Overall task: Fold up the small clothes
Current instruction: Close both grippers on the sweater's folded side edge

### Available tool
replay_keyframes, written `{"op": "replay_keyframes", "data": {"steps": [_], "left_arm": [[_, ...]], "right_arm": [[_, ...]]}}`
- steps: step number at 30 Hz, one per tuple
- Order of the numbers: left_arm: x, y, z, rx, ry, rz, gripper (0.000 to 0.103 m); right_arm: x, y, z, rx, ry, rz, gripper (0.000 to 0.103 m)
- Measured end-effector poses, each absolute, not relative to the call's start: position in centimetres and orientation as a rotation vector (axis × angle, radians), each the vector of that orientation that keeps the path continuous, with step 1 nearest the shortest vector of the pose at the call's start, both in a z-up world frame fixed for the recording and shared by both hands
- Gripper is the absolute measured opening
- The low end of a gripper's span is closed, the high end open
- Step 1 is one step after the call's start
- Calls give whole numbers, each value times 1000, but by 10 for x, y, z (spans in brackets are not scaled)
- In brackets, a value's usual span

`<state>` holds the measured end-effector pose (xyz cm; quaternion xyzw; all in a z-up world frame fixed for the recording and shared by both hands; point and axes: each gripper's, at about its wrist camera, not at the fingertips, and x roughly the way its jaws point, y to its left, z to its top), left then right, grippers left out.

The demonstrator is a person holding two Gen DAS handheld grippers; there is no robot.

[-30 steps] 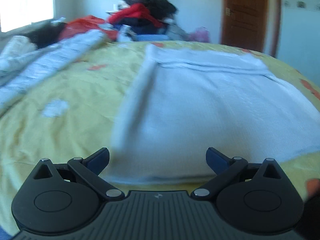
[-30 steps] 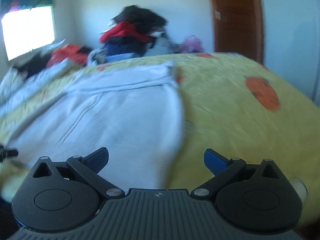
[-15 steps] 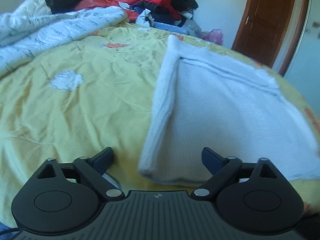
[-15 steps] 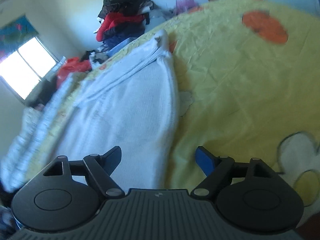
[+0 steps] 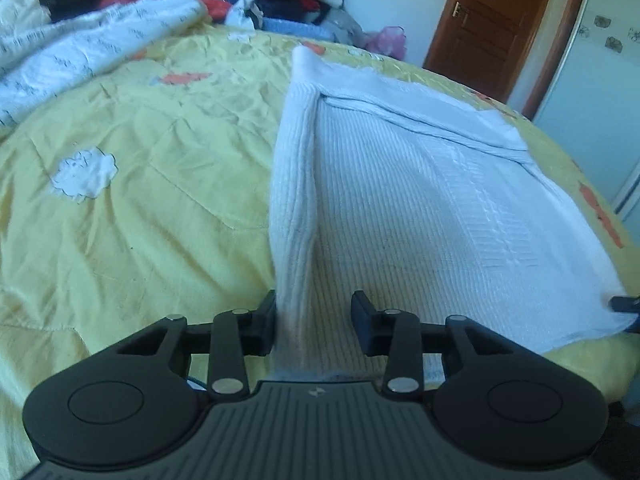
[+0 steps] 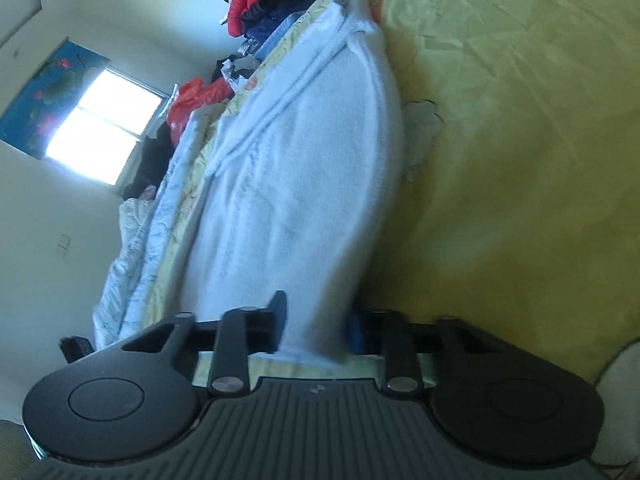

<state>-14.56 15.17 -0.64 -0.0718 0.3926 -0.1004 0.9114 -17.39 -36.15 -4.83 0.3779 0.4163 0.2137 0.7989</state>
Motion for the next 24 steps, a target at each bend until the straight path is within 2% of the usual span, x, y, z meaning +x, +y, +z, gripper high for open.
{"op": "replay_keyframes", "data": {"steps": [12,14,15,17,24], "left_arm": [[-142,149,-8,-192,803,-220,38],[-140,147,-8,-196,807,-223,32],[-140,147,-8,-189,812,-219,24],[-139,152,-8,-196,820,-215,14],[-141,172,-9,-302,851,-233,11]], "right_arm": [[-169,-360,-51,829,880,471,30],[-168,-356,-51,822,867,470,30],[-168,-355,-51,817,856,469,29],[-170,-351,-51,797,827,466,26],[-172,-347,-53,768,787,427,15]]}}
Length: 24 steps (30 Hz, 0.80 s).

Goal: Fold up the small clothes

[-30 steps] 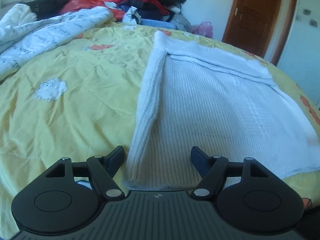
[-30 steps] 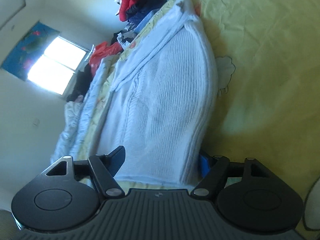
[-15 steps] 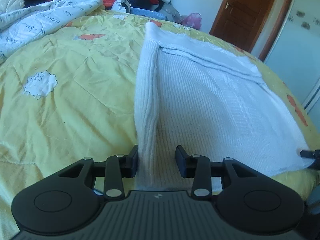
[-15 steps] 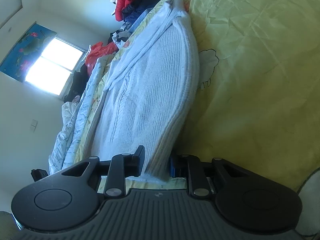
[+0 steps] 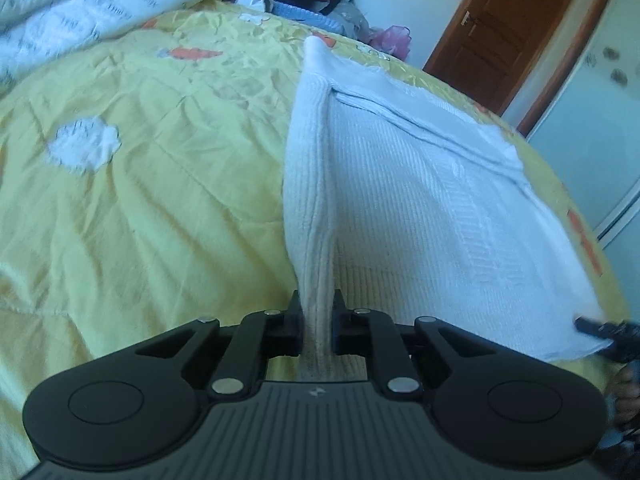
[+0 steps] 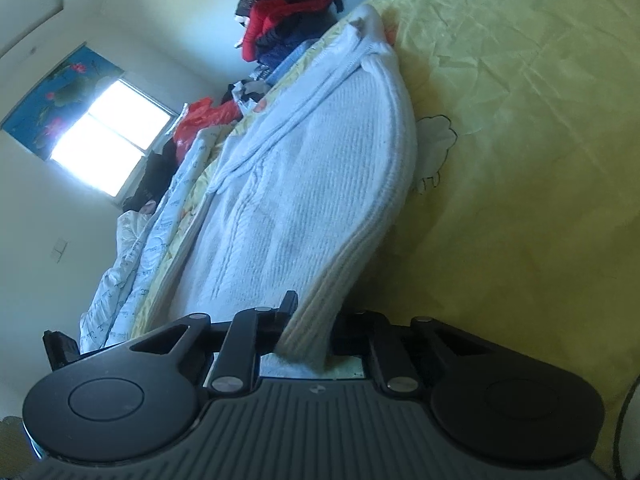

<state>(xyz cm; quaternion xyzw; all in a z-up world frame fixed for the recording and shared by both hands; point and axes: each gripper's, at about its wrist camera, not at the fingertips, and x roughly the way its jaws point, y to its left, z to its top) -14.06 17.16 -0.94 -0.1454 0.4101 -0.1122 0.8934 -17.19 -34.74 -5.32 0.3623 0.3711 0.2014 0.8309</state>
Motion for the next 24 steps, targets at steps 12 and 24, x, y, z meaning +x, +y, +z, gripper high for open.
{"op": "replay_keyframes", "data": {"steps": [12,24], "left_arm": [[-132,188,18,-575,780,-395,10],[-114,195,65,-601,723,-381,10]], "right_arm": [[-173,-358,-17,824,687,519,11],[-148,-370,22,863,612,597,11]]}}
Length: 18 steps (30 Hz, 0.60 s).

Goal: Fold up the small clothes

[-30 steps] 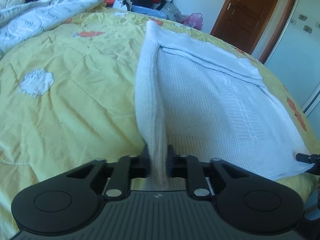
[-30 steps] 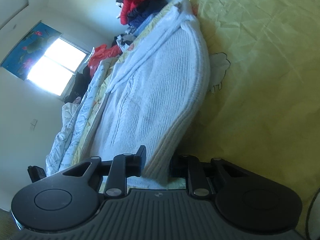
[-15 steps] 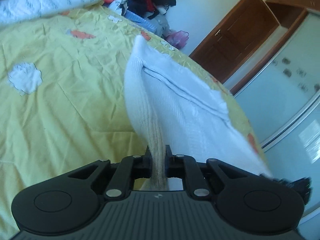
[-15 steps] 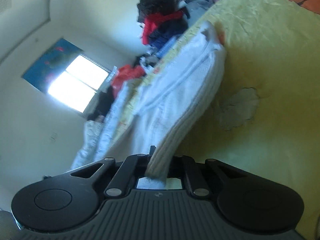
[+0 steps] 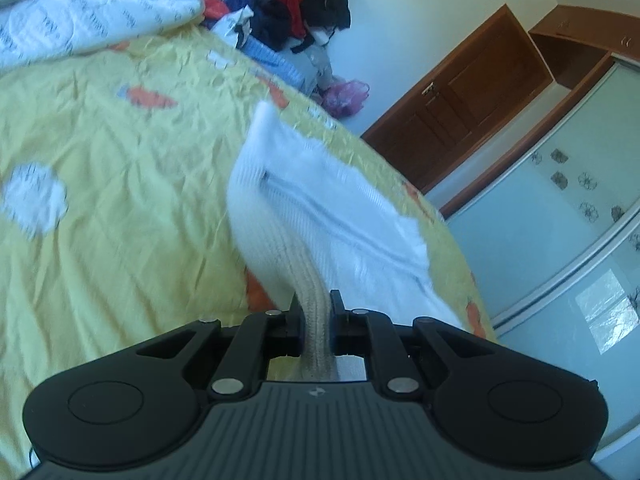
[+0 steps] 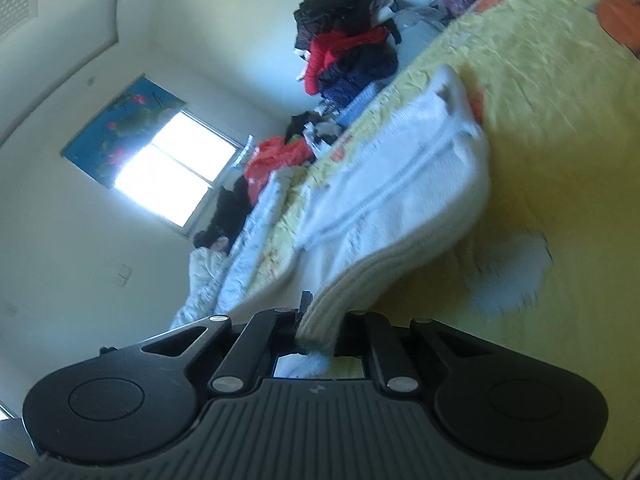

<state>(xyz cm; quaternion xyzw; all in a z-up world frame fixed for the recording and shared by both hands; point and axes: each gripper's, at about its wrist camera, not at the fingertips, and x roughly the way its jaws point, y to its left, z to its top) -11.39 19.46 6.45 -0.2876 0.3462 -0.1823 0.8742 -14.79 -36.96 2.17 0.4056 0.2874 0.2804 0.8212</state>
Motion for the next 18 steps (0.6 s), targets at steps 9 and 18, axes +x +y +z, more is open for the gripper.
{"op": "replay_keyframes", "data": {"steps": [9,18], "left_arm": [[-45,198,98,-633,676,-367,10],[63,178,107,-623,698,-381,10]], "right_arm": [[-67,-387,57,886,561,622,11],[44,-398,63,905,570,598,11]]}}
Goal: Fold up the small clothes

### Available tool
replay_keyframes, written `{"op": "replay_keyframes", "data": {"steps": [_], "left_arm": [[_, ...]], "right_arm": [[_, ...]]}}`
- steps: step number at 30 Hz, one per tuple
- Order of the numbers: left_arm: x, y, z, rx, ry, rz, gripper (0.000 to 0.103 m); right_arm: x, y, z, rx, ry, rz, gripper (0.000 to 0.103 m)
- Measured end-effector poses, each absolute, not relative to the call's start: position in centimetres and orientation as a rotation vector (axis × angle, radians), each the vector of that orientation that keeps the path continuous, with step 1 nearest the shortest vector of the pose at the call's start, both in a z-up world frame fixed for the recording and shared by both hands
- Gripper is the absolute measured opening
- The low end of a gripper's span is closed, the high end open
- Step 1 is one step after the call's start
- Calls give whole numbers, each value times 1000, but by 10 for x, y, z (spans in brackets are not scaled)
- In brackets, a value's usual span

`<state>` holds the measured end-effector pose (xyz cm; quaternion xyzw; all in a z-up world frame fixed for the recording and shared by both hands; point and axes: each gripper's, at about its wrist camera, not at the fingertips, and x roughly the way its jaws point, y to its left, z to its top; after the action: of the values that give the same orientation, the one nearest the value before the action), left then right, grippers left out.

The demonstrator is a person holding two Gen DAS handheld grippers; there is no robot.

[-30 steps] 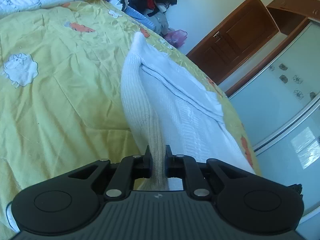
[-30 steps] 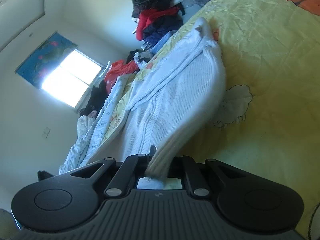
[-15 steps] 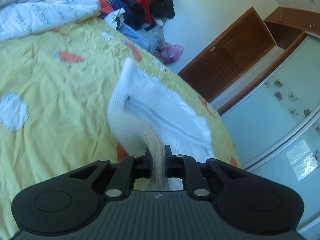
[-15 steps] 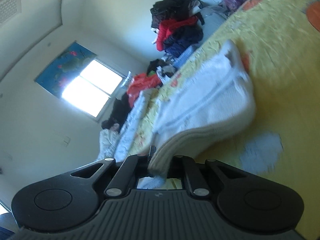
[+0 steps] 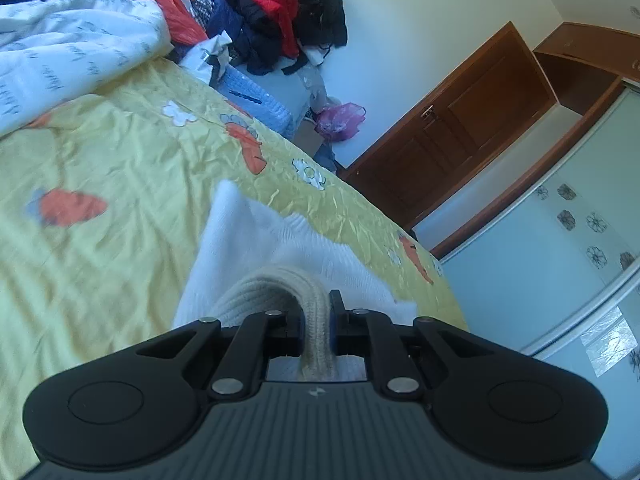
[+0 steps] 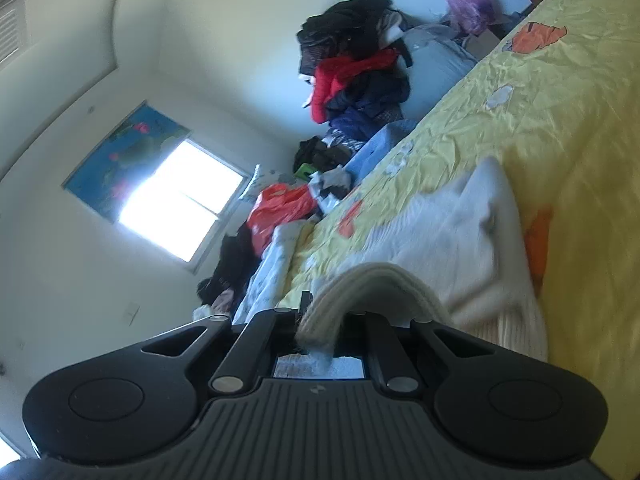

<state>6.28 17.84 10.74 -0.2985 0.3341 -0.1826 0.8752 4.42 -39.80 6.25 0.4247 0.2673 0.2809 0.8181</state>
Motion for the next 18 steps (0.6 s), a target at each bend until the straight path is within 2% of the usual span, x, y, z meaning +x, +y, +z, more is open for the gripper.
{"op": "replay_keyframes", "data": {"steps": [10,18], "left_arm": [[194,161,93,-570,753,-319,10],[257,146,57,-538,821,-270,10]], "right_arm": [[176,-404,39,918,650,526,11],[241,-402,0,936,731,467,12]]}}
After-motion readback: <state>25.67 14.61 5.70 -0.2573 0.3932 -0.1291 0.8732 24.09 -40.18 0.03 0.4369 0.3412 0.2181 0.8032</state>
